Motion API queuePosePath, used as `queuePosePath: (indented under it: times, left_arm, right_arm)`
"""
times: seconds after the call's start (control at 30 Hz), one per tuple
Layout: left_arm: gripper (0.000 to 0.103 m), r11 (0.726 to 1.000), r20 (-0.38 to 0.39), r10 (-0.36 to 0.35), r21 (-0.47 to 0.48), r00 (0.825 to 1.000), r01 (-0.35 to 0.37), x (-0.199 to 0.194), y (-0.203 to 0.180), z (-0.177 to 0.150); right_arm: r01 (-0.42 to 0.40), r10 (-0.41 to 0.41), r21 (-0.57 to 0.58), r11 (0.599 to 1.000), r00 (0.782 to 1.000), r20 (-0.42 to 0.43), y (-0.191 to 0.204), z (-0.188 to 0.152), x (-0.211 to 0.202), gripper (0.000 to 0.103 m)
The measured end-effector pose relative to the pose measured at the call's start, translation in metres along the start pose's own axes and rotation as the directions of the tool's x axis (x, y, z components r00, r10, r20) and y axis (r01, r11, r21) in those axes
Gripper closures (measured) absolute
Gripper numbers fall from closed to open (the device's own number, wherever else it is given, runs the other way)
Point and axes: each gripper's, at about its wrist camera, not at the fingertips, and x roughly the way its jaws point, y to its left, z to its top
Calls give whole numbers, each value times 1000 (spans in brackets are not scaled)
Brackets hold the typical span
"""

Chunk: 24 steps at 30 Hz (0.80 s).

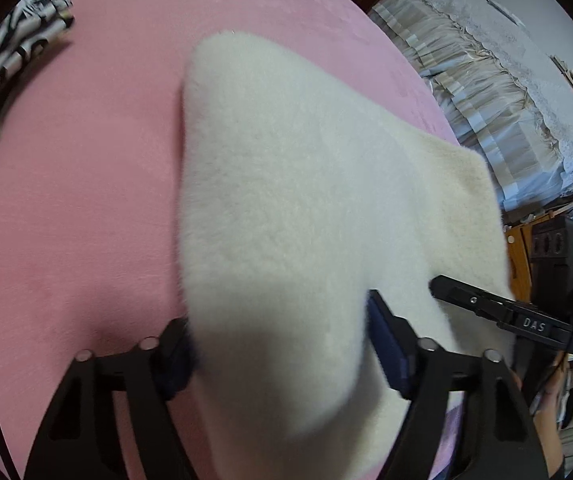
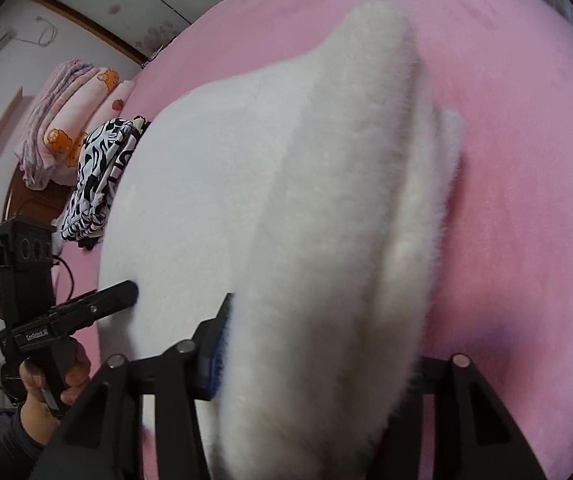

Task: Fold large clothes
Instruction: 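Lift the cream square with both tools and carry it onto the printed garment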

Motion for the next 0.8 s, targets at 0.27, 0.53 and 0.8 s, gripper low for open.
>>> queuePosePath:
  times: [0.27,0.53,0.8]
  left_arm:
    - [40,995,30,69,64,997,-71,-83,10,-34]
    - [41,992,33,124,32,992,-125,-179,74,-77]
    - [41,988,153,149,-71,977,-140,-295,168,-74]
  right_arm:
    - [-31,31,6,1000,999,-29,68,-58,-12,61]
    - [-130,130,10,992,989,-76,169,-107,7,61]
    - [-244,239,-99,965,969,-62,289,-76,21,62]
